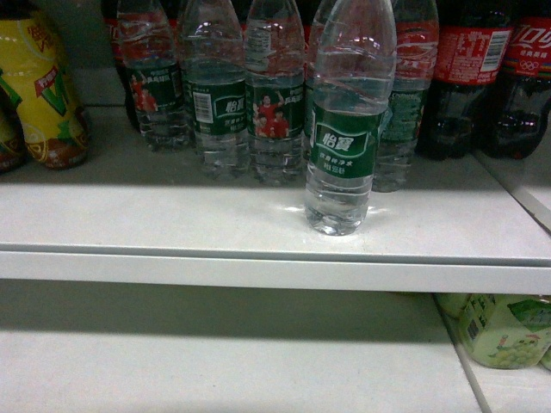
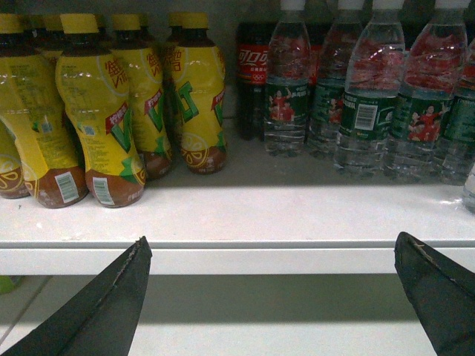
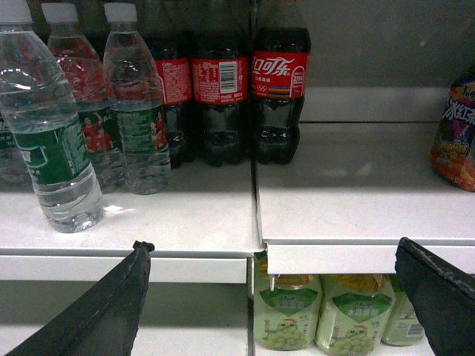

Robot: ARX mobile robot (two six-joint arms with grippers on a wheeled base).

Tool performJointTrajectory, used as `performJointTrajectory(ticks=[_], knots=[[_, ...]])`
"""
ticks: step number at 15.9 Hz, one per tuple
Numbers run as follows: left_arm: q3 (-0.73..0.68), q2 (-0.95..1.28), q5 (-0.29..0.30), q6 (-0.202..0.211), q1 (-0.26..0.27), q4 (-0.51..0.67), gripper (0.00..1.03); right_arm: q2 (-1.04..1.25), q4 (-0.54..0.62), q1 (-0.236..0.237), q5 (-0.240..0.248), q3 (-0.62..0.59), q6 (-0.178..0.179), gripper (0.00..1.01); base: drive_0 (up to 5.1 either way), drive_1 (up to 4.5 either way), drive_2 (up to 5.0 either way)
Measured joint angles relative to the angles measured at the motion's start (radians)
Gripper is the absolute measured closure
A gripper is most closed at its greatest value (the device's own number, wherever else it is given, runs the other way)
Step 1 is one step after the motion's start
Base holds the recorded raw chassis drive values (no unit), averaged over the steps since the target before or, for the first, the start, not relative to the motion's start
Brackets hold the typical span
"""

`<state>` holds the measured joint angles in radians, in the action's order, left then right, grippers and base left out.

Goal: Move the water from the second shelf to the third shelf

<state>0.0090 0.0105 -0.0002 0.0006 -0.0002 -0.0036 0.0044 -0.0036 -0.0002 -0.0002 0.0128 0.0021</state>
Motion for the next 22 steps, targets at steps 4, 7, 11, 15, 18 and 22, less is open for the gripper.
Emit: performJointTrajectory(ticks=[4, 7, 11, 15, 18, 22], knots=[[0.0, 0.0, 0.0, 0.0, 0.0, 0.0, 0.05, 0.0, 0.0, 0.0, 0.0, 0.0, 0.0, 0.03, 0.0, 0.0, 0.0], [0.0, 0.0, 0.0, 0.0, 0.0, 0.0, 0.05, 0.0, 0.0, 0.0, 0.0, 0.0, 0.0, 0.03, 0.0, 0.0, 0.0], [0.0, 0.0, 0.0, 0.0, 0.0, 0.0, 0.05, 0.0, 0.0, 0.0, 0.0, 0.0, 0.0, 0.03, 0.0, 0.0, 0.0], [0.0, 0.0, 0.0, 0.0, 0.0, 0.0, 0.05, 0.0, 0.0, 0.0, 0.0, 0.0, 0.0, 0.03, 0.0, 0.0, 0.0], [0.0, 0.0, 0.0, 0.0, 0.0, 0.0, 0.05, 0.0, 0.0, 0.0, 0.0, 0.0, 0.0, 0.03, 0.0, 0.0, 0.0], [0.0, 0.0, 0.0, 0.0, 0.0, 0.0, 0.05, 0.14, 0.103, -0.032, -0.123, 0.035, 0.173, 0.03, 0.0, 0.0, 0.0]])
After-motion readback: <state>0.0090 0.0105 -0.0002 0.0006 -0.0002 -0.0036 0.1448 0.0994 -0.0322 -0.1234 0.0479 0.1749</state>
